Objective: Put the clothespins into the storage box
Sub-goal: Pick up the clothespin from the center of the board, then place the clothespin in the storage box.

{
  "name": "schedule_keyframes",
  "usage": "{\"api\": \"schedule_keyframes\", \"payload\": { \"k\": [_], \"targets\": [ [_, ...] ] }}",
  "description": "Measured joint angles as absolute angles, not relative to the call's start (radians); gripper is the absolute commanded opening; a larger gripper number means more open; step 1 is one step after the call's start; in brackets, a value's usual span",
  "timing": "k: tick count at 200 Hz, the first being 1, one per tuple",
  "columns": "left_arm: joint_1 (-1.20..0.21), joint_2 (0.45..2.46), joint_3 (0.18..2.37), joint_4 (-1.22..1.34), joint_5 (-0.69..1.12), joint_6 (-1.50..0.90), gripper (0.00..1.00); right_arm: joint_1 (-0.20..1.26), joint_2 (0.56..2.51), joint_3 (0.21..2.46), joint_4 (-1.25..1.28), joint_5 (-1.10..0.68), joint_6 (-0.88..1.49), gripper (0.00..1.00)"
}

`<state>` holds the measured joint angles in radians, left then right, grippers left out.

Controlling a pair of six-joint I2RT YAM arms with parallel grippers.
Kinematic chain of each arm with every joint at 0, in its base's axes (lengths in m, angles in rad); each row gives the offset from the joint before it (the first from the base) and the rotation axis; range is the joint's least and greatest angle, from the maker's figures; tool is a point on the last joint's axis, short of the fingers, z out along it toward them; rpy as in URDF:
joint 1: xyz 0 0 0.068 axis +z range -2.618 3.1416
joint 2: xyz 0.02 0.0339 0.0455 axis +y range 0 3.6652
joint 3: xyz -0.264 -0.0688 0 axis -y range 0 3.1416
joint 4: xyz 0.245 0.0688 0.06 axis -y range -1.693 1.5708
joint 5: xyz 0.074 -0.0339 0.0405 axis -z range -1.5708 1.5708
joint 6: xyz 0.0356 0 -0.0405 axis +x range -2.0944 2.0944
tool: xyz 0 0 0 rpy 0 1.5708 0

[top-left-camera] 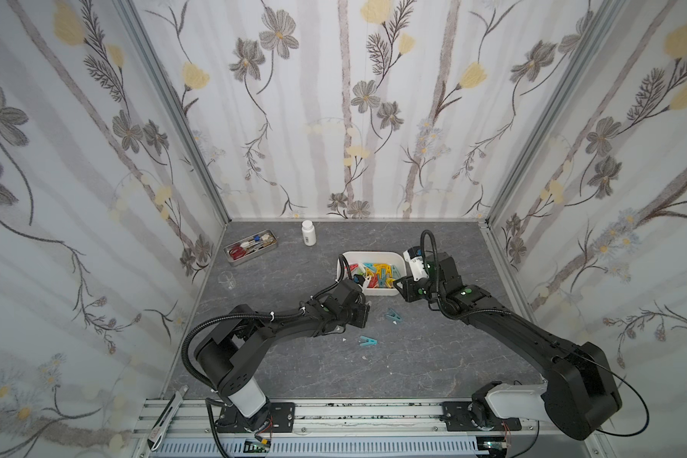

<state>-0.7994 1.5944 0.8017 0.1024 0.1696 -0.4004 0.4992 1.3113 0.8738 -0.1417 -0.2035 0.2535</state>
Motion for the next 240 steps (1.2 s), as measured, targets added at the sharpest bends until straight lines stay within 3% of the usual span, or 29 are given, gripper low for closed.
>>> {"api": "schedule_keyframes", "payload": {
  "k": [88, 190, 212, 240],
  "targets": [
    [-0.73, 1.394, 0.796, 0.094, 0.267, -0.476, 0.03, 0.515, 1.264, 0.805, -0.167, -0.204, 0.261, 0.33],
    [-0.584, 1.735, 1.069, 0.163, 0.335, -0.503, 0.04, 0.554, 1.148, 0.666, -0.234, -0.187, 0.306, 0.34],
    [-0.583, 1.776, 1.103, 0.17, 0.343, -0.507, 0.09, 0.554, 1.146, 0.653, -0.244, -0.184, 0.306, 0.34],
    [-0.583, 1.803, 1.124, 0.171, 0.352, -0.513, 0.27, 0.554, 1.144, 0.65, -0.251, -0.184, 0.313, 0.34]
  ]
}}
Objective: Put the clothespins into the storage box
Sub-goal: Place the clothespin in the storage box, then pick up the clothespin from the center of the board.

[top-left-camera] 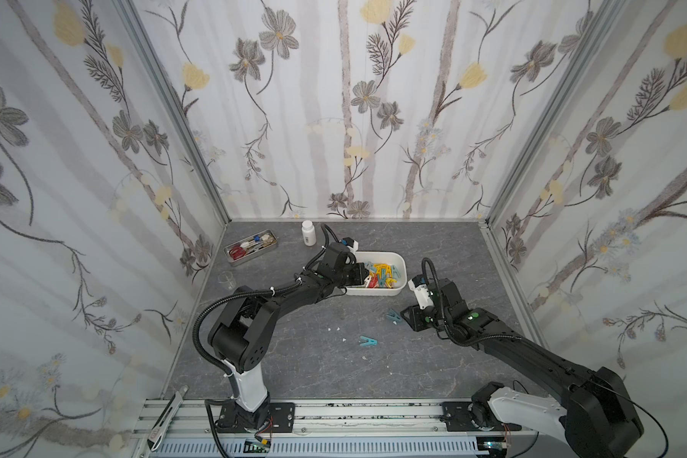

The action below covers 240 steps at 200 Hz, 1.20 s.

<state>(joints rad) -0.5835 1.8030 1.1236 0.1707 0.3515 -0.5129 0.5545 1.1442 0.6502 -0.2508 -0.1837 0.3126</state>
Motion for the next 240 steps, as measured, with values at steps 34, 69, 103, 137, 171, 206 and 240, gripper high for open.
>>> {"api": "schedule_keyframes", "payload": {
  "k": [34, 69, 103, 137, 171, 206, 240],
  "targets": [
    [-0.583, 1.796, 1.131, 0.163, 0.347, -0.513, 0.35, 0.555, 1.141, 0.65, -0.251, -0.184, 0.313, 0.34],
    [-0.583, 1.747, 1.136, 0.15, 0.333, -0.5, 0.35, 0.555, 1.144, 0.65, -0.253, -0.177, 0.313, 0.34],
    [-0.583, 1.685, 1.111, 0.144, 0.313, -0.496, 0.35, 0.555, 1.152, 0.65, -0.255, -0.176, 0.312, 0.35],
    [-0.586, 1.603, 1.034, 0.137, 0.292, -0.497, 0.35, 0.556, 1.175, 0.653, -0.257, -0.168, 0.301, 0.35],
    [-0.606, 1.489, 0.931, 0.131, 0.262, -0.505, 0.36, 0.556, 1.246, 0.674, -0.25, -0.157, 0.278, 0.35],
    [-0.613, 1.383, 0.835, 0.136, 0.227, -0.532, 0.37, 0.557, 1.337, 0.72, -0.235, -0.146, 0.253, 0.35],
    [-0.615, 1.323, 0.787, 0.131, 0.202, -0.55, 0.38, 0.559, 1.411, 0.778, -0.218, -0.123, 0.231, 0.35]
  ]
}}
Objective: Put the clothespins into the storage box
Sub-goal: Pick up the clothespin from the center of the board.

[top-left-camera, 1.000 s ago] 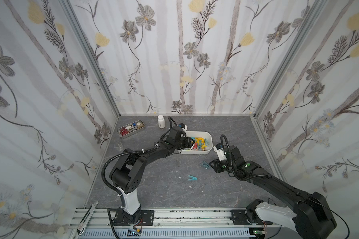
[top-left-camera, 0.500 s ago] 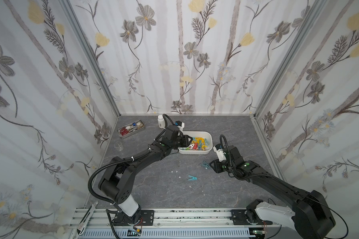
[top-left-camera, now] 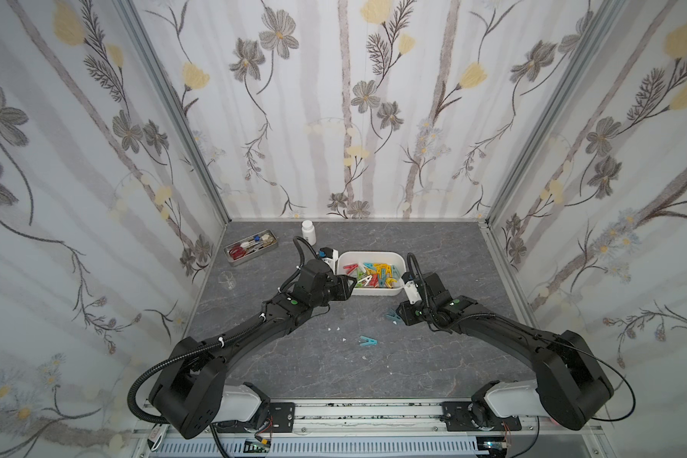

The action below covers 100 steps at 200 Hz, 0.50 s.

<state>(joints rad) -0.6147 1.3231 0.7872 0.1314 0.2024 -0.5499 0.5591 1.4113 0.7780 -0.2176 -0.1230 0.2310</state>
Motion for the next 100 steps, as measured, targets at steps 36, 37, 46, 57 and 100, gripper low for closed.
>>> {"api": "schedule_keyframes", "payload": {
  "k": [36, 37, 46, 57, 100],
  "targets": [
    [-0.616, 1.296, 0.77, 0.119, 0.178, -0.556, 0.38, 0.567, 1.474, 0.817, -0.204, -0.117, 0.21, 0.34],
    [-0.616, 1.295, 0.77, 0.118, 0.177, -0.557, 0.38, 0.568, 1.476, 0.818, -0.204, -0.116, 0.208, 0.34],
    [-0.616, 1.288, 0.767, 0.116, 0.175, -0.557, 0.38, 0.573, 1.49, 0.826, -0.204, -0.104, 0.206, 0.34],
    [-0.616, 1.28, 0.765, 0.115, 0.17, -0.558, 0.39, 0.58, 1.504, 0.831, -0.202, -0.099, 0.2, 0.34],
    [-0.616, 1.258, 0.748, 0.103, 0.155, -0.561, 0.39, 0.606, 1.567, 0.846, -0.203, -0.078, 0.184, 0.34]
  ]
}}
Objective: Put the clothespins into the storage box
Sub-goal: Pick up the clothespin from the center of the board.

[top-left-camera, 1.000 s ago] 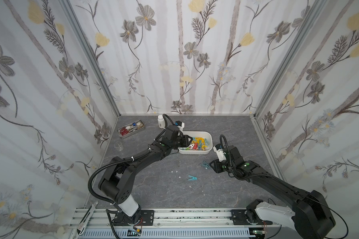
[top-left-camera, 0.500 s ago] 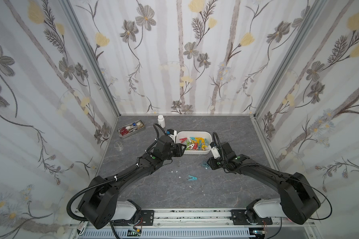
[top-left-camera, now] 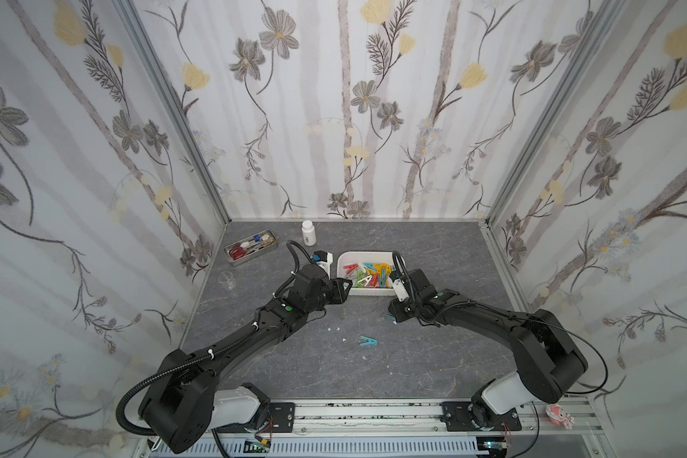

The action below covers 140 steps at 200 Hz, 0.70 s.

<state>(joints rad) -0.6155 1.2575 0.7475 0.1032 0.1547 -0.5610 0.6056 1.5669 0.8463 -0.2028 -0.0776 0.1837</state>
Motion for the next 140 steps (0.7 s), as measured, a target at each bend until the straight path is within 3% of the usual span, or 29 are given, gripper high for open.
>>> {"api": "schedule_keyframes", "payload": {
  "k": [140],
  "targets": [
    [-0.614, 1.221, 0.736, 0.093, 0.133, -0.579, 0.4, 0.606, 1.707, 0.902, -0.205, -0.032, 0.147, 0.26]
  ]
}}
